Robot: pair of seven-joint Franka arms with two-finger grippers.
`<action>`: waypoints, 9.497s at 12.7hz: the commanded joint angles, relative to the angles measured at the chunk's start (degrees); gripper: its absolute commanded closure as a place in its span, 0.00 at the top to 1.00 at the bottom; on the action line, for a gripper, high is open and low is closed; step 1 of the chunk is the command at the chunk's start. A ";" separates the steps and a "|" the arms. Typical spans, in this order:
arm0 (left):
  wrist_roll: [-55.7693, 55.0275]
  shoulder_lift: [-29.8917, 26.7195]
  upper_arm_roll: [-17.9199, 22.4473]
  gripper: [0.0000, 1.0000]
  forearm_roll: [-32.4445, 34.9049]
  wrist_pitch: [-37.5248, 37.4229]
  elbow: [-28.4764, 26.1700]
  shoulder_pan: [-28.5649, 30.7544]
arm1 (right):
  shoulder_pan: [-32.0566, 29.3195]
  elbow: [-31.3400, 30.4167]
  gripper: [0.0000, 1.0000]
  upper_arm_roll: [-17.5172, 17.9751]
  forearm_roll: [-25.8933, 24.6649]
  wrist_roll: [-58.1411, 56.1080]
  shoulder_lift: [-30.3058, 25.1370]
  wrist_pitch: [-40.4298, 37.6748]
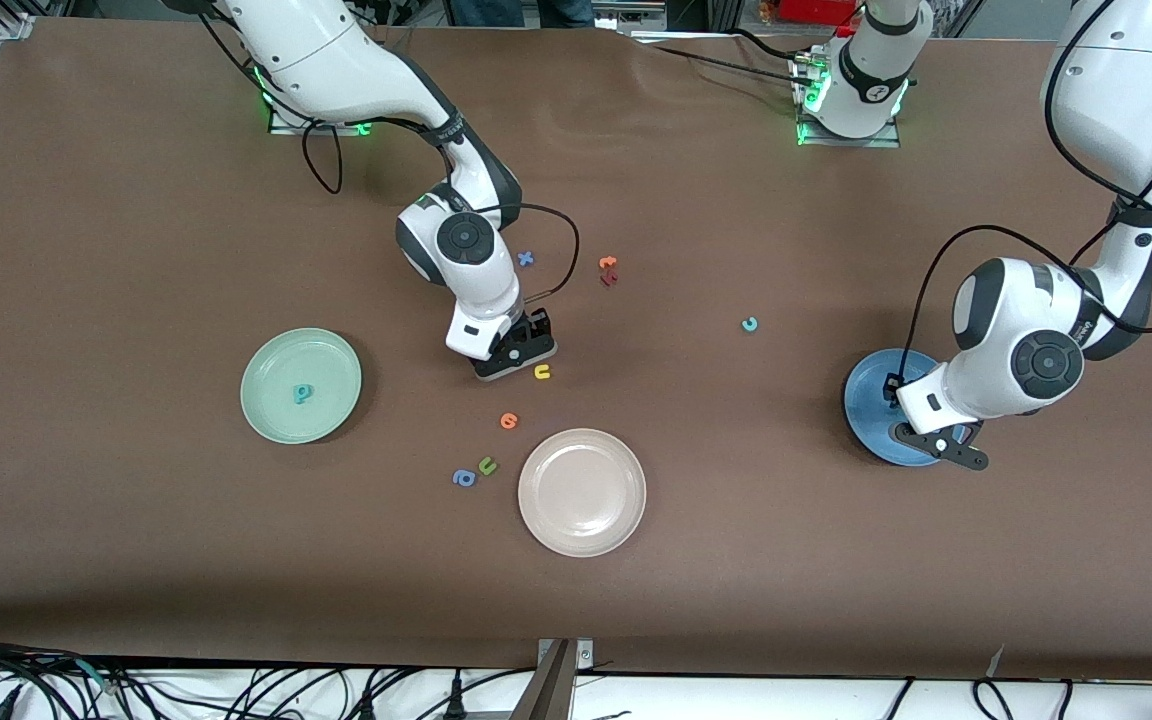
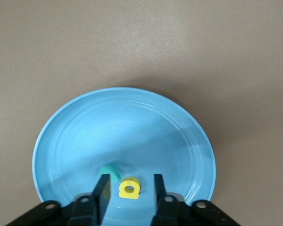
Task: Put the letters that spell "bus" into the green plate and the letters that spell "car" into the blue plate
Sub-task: 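Grasp the yellow 2 with the right gripper while the left gripper grasps teal c, then drop the yellow 2 onto the green plate with the right gripper, then drop the teal c onto the blue plate while the right gripper reaches yellow u, then grasp the yellow u with the right gripper while the left gripper returns to rest, then carry the yellow u to the green plate and release it with the right gripper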
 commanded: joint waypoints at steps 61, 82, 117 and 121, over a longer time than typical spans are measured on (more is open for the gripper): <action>-5.34 1.73 -13.07 0.90 5.94 -3.14 -0.05 14.68 | 1.33 13.65 0.69 -0.04 6.58 10.62 6.43 -1.72; -7.08 -29.10 12.60 1.00 -15.86 -28.60 10.86 -10.63 | 1.42 11.81 0.58 -0.04 6.32 11.15 7.05 -3.56; -11.57 -28.50 9.44 1.00 -13.83 -37.04 12.87 -11.16 | -14.58 -4.72 0.67 -15.42 7.46 -47.82 -8.69 -15.96; -11.57 -28.50 9.44 1.00 -13.83 -37.04 12.87 -11.16 | -14.58 -2.97 0.71 -15.42 8.51 -47.83 -12.27 -21.03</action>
